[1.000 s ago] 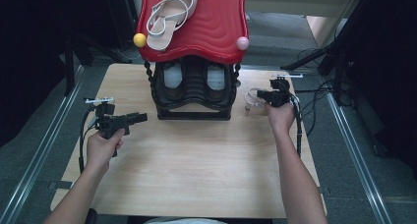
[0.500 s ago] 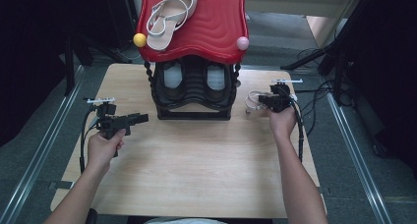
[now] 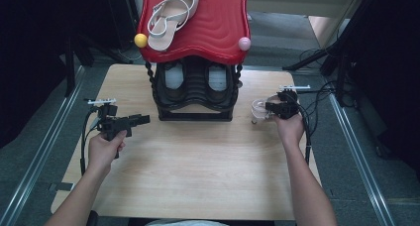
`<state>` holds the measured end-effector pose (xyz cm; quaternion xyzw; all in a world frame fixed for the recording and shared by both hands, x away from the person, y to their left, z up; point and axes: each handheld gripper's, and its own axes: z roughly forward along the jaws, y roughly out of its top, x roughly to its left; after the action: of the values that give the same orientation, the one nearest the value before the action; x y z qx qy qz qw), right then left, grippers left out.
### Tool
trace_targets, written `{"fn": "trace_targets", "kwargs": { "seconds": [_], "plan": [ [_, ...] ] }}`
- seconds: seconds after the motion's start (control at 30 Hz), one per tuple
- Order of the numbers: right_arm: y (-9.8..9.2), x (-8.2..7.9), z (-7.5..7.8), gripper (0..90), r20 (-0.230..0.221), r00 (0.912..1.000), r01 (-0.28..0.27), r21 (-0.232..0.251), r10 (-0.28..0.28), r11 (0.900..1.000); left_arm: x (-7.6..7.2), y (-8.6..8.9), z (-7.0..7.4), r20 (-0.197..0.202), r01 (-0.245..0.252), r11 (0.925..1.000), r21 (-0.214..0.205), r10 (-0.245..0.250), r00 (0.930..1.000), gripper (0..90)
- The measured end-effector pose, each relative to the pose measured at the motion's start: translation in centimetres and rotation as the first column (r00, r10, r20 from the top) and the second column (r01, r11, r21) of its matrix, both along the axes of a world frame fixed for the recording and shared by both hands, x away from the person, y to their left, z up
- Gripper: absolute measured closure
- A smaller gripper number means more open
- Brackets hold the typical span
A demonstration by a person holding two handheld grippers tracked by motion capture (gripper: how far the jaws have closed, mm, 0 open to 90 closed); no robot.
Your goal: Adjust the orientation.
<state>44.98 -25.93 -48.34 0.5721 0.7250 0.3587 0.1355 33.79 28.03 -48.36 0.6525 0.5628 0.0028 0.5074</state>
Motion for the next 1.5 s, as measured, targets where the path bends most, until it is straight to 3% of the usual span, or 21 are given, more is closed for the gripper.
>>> {"fn": "trace_targets", "kwargs": {
  "seconds": [0.33, 0.53, 0.87, 1.03, 1.2, 1.37, 1.5],
  "plan": [
    [-1.3, -1.2, -0.5, 90.0, 0.015, 0.9999, 0.003, 0.038, -0.004, 0.9993, 0.0, 0.0, 0.0, -0.001, 0.002, 1.0, 0.0, -0.002, 1.0, 42.6],
    [-2.1, -2.0, -0.5, 90.0, 0.017, 0.9998, 0.006, 0.016, -0.006, 0.9999, 0.0, 0.0, 0.0, -0.004, 0.007, 1.0, 0.0, -0.007, 1.0, 42.7],
    [-4.1, -3.0, -0.7, 90.0, 0.013, 0.9993, 0.035, 0.018, -0.035, 0.9992, 0.0, 0.0, 0.0, -0.004, 0.007, 1.0, -0.001, -0.007, 1.0, 42.8],
    [-5.3, -3.2, -0.8, 90.0, 0.011, 0.9987, 0.05, 0.046, -0.05, 0.9977, 0.0, -0.1, 0.0, -0.004, 0.009, 1.0, 0.001, -0.009, 1.0, 42.8],
    [-5.4, -3.1, -0.9, 90.0, 0.016, 0.9983, 0.055, 0.024, -0.056, 0.9982, 0.1, -0.2, -0.1, -0.007, 0.013, 0.9999, 0.005, -0.013, 0.9999, 42.7],
    [-5.1, -2.9, -0.9, 90.0, 0.01, 0.9983, 0.058, 0.039, -0.058, 0.9976, 0.1, -0.2, -0.1, -0.008, 0.013, 0.9999, 0.002, -0.013, 0.9999, 42.4],
    [-5.2, -3.1, -0.2, 88.6, 0.041, 0.9973, 0.057, 0.072, -0.061, 0.9957, 0.2, -0.2, -0.1, -0.012, 0.015, 0.9999, 0.004, -0.015, 0.9998, 42.4]
  ]
}}
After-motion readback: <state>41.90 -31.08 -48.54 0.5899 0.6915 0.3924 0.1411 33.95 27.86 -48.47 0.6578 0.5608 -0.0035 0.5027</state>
